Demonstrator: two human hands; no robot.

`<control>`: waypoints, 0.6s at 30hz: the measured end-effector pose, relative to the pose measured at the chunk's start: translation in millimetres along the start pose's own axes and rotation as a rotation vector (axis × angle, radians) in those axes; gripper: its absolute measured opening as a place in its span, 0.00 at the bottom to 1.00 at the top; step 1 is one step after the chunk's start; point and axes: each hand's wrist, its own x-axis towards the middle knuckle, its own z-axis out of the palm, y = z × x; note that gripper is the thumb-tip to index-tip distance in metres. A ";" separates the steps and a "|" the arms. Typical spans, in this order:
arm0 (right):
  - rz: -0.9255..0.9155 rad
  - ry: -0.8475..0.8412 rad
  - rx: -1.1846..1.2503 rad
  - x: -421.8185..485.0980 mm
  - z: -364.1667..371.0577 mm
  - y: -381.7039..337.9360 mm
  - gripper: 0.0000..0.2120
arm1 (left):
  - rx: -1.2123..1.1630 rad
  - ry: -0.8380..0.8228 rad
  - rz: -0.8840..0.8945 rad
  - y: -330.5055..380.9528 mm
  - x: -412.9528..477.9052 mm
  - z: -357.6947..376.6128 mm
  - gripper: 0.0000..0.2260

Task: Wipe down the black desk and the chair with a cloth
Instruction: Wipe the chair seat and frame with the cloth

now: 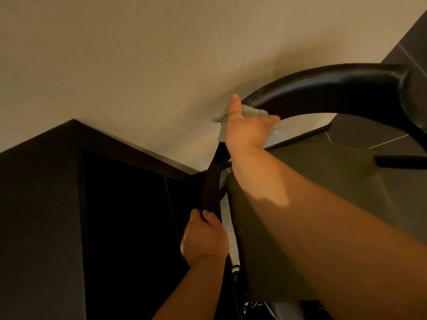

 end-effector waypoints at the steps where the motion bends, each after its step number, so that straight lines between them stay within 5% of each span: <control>1: 0.006 -0.004 0.002 -1.7 0.5 4.1 0.62 | 0.005 0.000 0.000 -0.3 0.1 0.5 0.16; 10: 0.075 0.037 0.030 22.7 -9.4 -13.9 0.61 | 0.032 0.022 0.001 0.5 -0.9 -1.1 0.15; 18: -0.001 -0.119 -0.082 -4.9 -5.1 10.1 0.61 | 0.074 0.016 0.004 2.8 1.2 -0.6 0.15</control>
